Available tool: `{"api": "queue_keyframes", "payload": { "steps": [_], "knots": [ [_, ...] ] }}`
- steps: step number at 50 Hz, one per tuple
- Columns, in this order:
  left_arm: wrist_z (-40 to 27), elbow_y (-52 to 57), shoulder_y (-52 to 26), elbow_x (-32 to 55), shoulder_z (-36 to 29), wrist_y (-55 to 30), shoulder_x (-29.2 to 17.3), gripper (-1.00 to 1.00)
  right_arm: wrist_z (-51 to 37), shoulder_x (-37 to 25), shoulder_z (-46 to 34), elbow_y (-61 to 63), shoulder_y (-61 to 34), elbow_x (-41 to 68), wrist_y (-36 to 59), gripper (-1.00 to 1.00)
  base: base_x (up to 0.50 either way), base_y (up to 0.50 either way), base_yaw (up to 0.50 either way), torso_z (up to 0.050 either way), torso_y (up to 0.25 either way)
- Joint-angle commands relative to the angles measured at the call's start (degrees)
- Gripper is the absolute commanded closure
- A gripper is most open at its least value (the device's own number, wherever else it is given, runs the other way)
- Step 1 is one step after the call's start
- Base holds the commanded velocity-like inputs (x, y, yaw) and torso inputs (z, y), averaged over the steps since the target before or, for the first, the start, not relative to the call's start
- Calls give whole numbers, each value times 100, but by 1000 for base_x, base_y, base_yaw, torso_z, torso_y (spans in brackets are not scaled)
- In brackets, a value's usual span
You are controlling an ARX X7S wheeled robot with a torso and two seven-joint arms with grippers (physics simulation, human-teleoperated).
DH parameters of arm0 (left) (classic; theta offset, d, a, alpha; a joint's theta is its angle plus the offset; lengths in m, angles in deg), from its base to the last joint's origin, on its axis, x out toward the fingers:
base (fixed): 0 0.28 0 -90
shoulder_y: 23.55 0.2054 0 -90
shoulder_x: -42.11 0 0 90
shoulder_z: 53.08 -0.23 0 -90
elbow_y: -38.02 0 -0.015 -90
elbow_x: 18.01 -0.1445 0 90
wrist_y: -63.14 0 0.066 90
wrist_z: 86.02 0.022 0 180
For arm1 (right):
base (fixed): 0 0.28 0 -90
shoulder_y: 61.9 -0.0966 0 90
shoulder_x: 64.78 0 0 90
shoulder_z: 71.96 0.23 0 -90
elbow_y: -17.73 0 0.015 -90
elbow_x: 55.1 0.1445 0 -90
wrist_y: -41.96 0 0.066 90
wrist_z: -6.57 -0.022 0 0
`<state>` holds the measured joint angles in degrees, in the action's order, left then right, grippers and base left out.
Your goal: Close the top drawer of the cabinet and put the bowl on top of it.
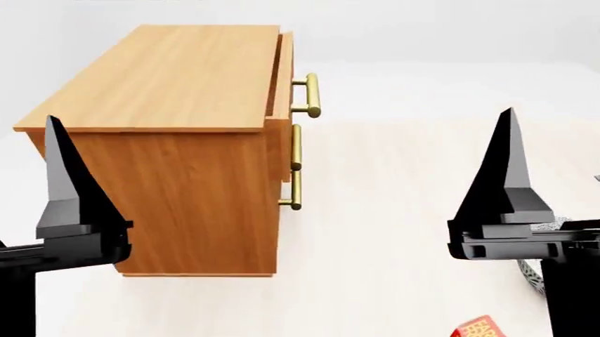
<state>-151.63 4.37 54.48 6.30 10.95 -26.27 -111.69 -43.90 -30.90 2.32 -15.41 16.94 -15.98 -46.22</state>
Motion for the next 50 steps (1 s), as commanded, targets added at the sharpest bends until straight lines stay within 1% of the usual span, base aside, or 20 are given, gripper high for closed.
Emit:
{"api": "queue_keyframes", "payload": {
  "steps": [1,4,13,18,21,22,24,27,31,32,34,35,37,43,44,50],
  "knots": [
    [-27,-84,57,-133,-100,127,-10,-100,71,-2,-73,-59,14,-92,-46,-100,500,0,0,0,0],
    [-38,-65,66,-146,-102,117,-15,-100,24,-27,-81,6,-47,-35,24,-100,500,0,0,0,0],
    [-41,-84,109,-209,-118,169,-15,-100,192,25,-137,-183,97,-193,-190,-100,500,0,0,0,0],
    [-57,-47,96,-205,-127,146,-26,-100,104,57,-151,-182,-15,-28,-96,-100,500,0,0,0,0],
    [-53,-33,80,-192,-128,128,-19,-100,99,70,-251,-143,-237,110,120,-100,0,0,0,0,0],
    [-44,-25,69,-197,-140,110,-9,-100,142,98,-290,-189,-394,380,189,-100,0,0,0,0,0],
    [-44,-14,59,-187,-139,100,-8,-100,154,139,-351,-282,-562,499,323,-100,0,0,0,0,0],
    [-46,28,30,-168,-148,44,-8,-100,529,310,-553,-720,-1127,1241,580,-100,0,0,0,0,0],
    [-52,36,32,-172,-158,36,-11,-100,961,484,-679,-1194,-1419,1853,647,-100,0,0,0,0,0],
    [-52,40,36,-184,-166,35,-9,-100,1335,564,-806,-1491,-1545,2124,719,-100,0,0,0,0,0],
    [-47,25,39,-192,-173,44,-4,-100,1450,665,-848,-1778,-1634,2227,755,-100,0,0,0,0,0],
    [-48,29,35,-186,-170,43,-8,-100,1672,767,-897,-2105,-1732,2386,786,-100,0,0,0,0,0],
    [-49,20,34,-199,-176,39,-5,-100,1751,879,-1016,-2493,-1875,2230,915,-100,0,0,0,0,0],
    [-44,33,11,-164,-182,24,-9,-100,2586,1199,-1229,-3482,-2351,2556,1144,-100,0,0,0,0,0],
    [-36,27,7,-172,-192,16,-3,-100,2610,1272,-1293,-3698,-2479,2423,1202,-100,0,0,0,0,0],
    [-21,-7,9,-171,-199,42,2,-100,2965,1481,-1461,-4289,-2902,2545,1501,-100,0,0,0,0,0]
  ]
}}
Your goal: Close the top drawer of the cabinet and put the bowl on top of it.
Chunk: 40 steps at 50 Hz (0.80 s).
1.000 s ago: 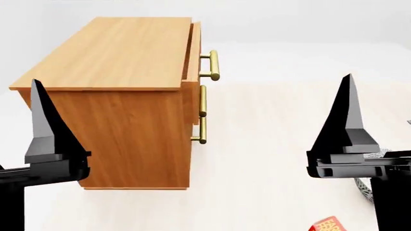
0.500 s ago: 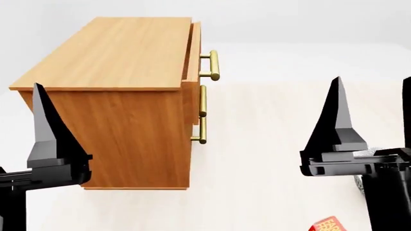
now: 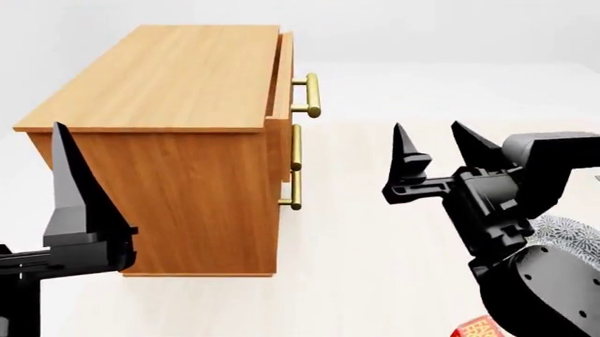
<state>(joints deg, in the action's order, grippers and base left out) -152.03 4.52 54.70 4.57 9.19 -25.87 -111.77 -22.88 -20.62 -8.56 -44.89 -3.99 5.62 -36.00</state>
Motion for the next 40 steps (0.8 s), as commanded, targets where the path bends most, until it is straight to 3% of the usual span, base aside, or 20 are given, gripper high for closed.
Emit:
{"api": "queue_keyframes", "payload": {
  "steps": [1,40],
  "knots": [
    [28,-28,-17,-1,-29,0,13,-100,851,480,-382,-1391,-832,351,478,-100,0,0,0,0,0],
    [32,-156,79,-82,-45,176,4,-100,1897,1442,-1094,-2293,-1624,280,905,-100,0,0,0,0,0]
  ]
}}
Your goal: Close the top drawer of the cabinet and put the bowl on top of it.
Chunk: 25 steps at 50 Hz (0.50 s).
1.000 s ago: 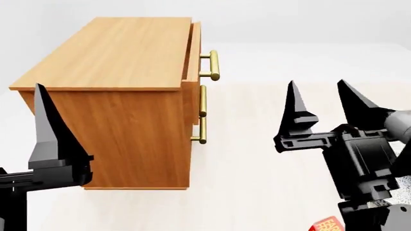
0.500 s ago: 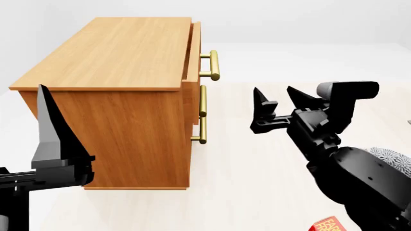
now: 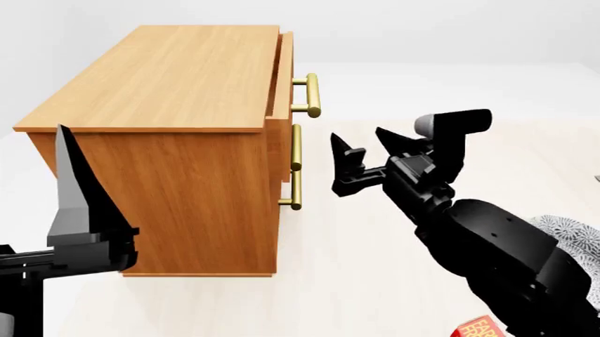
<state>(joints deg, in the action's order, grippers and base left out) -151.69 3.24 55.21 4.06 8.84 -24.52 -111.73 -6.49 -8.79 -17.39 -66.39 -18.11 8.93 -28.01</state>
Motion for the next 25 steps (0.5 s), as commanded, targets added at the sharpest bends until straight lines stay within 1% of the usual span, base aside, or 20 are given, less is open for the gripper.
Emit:
{"api": "queue_keyframes", "payload": {
  "steps": [1,11,18,25],
  "knots": [
    [-3,-22,27,-32,-9,34,-2,-100,262,273,-222,-148,-223,-53,115,-100,0,0,0,0,0],
    [-22,-27,42,-44,-12,69,-21,-100,479,599,-440,-232,-487,-116,227,-100,0,0,0,0,0],
    [-24,-121,171,-216,-67,201,18,-100,550,825,-563,-314,-646,-134,310,-100,0,0,0,0,0],
    [-51,-238,333,-425,-125,380,48,-100,693,1205,-690,-615,-948,-196,360,-100,0,0,0,0,1]
  ]
}}
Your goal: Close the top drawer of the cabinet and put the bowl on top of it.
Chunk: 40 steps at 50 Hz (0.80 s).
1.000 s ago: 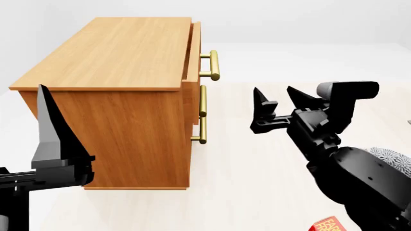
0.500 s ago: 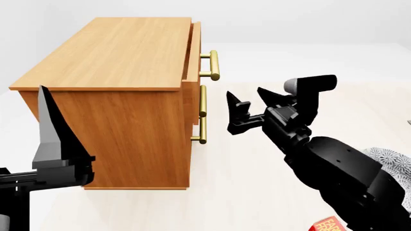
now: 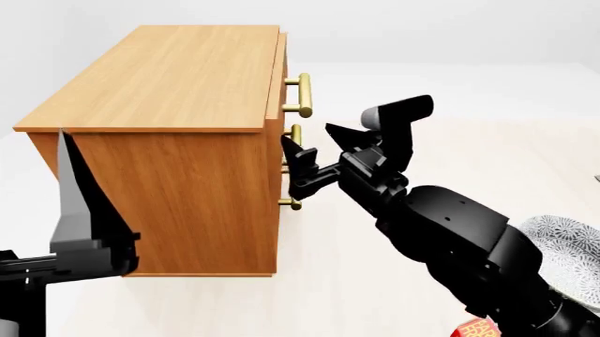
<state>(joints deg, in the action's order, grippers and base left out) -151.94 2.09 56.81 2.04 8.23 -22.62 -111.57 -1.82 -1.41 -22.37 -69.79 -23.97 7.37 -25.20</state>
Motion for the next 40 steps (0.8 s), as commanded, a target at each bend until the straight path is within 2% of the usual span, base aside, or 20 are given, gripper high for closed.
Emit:
{"api": "queue_keyframes", "payload": {
  "steps": [1,11,19,28,40],
  "knots": [
    [-33,-138,192,-246,-69,207,36,-100,250,522,-204,-357,-401,-57,76,-100,0,0,0,0,0],
    [-62,-312,388,-508,-132,428,108,-100,653,973,-378,-1133,-774,-262,31,-100,8,5,8,0,0],
    [-71,-376,475,-629,-159,516,152,-100,658,905,-394,-1031,-690,-242,25,-100,18,17,28,0,0],
    [-48,-381,487,-682,-191,484,211,-100,555,459,-306,-816,-518,-314,-45,-100,11,14,22,0,0],
    [40,-426,438,-703,-248,451,327,-100,-30,-531,-47,287,-438,-193,209,-100,0,1,1,0,0]
  ]
}}
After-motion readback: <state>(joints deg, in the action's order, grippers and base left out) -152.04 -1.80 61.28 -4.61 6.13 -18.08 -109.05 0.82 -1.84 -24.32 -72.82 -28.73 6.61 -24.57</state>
